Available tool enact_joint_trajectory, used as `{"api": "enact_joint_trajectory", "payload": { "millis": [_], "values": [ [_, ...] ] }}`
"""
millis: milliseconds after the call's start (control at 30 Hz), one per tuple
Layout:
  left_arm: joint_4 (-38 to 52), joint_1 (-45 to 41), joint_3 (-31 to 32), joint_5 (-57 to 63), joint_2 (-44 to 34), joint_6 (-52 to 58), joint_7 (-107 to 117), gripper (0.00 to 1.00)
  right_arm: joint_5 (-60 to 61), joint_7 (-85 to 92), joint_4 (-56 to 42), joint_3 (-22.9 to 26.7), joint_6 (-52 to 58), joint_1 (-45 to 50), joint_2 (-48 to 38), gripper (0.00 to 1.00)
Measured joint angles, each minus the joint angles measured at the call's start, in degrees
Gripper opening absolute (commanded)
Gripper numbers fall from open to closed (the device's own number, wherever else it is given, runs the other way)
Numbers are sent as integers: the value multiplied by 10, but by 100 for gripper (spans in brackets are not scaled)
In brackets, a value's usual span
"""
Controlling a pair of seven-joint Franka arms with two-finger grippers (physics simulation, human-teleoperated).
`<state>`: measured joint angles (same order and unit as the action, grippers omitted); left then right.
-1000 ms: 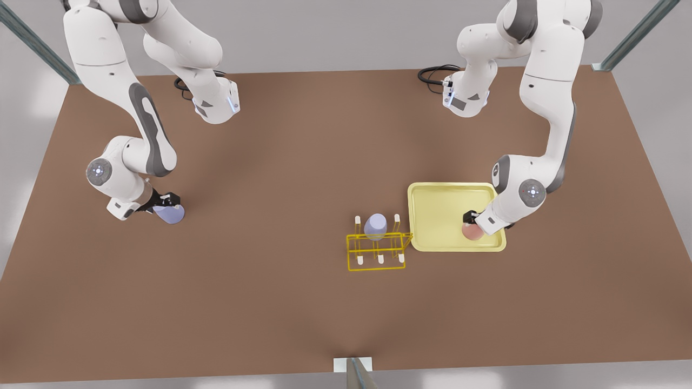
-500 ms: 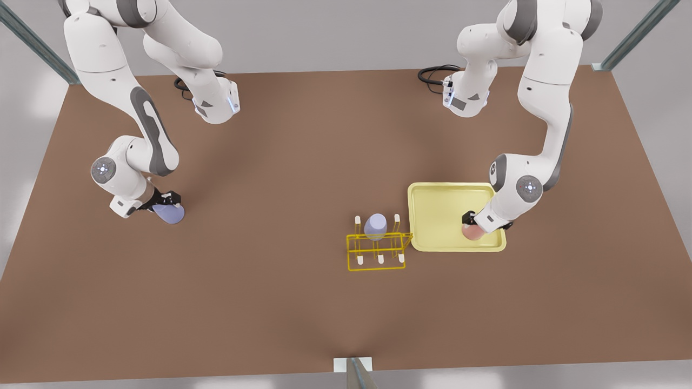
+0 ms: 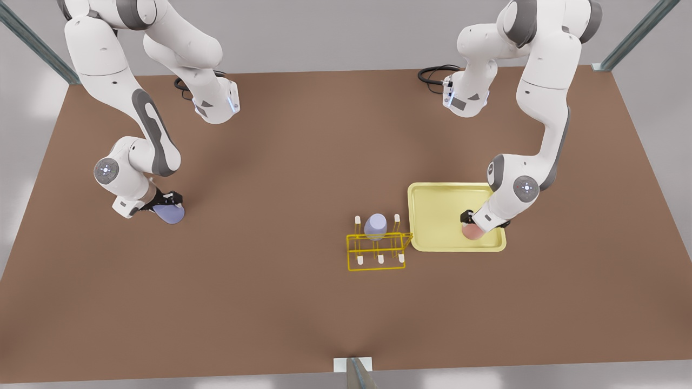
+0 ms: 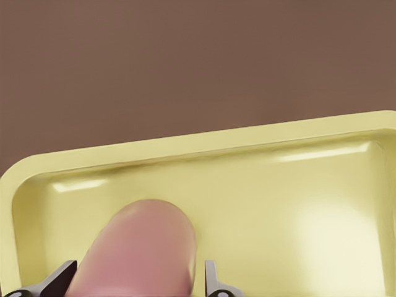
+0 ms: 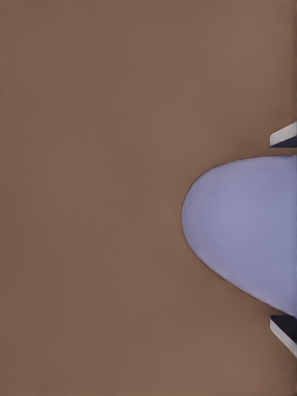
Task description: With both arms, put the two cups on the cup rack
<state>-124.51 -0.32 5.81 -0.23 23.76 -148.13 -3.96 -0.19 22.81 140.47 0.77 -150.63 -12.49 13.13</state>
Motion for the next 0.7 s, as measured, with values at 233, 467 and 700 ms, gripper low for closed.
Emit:
{"api": "enact_joint_trajectory", "payload": {
  "millis": [233,467,700],
  "values": [
    [0,-2,0,2,0,-2,4,89,-1,1,8,0,-1,-1,-3,100],
    [0,-3,0,3,-3,-2,9,84,-1,2,8,0,-2,-1,-2,100],
    [1,-8,0,2,-22,6,18,85,-1,3,6,0,-2,-2,-1,100]
  ]
}}
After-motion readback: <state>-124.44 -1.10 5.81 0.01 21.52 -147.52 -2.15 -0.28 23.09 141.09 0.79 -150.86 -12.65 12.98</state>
